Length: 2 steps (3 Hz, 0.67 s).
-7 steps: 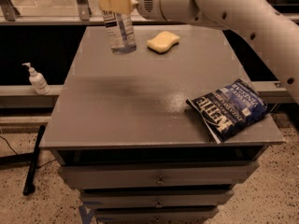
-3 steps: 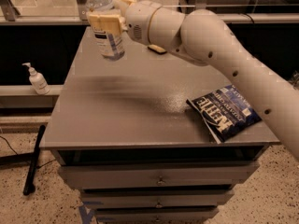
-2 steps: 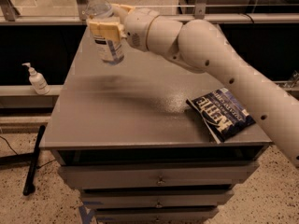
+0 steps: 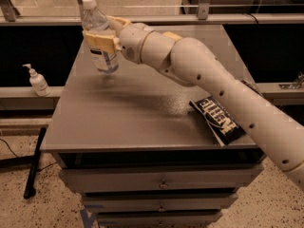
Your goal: Place water bottle upright
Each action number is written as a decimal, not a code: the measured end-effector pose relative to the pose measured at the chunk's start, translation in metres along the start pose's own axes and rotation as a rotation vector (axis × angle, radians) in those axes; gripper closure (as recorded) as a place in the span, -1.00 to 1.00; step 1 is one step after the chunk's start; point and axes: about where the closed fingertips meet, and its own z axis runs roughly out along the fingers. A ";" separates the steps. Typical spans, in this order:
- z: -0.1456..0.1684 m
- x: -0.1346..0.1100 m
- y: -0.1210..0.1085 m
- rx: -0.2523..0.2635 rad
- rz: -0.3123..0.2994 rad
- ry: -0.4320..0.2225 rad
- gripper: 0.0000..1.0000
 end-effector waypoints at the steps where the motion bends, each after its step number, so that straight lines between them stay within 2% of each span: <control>1: 0.003 0.015 0.005 -0.007 0.022 0.000 1.00; 2: 0.003 0.028 0.009 -0.007 0.041 0.000 1.00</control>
Offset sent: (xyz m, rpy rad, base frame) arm -0.0010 0.0072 -0.0449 0.0310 0.0568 0.0087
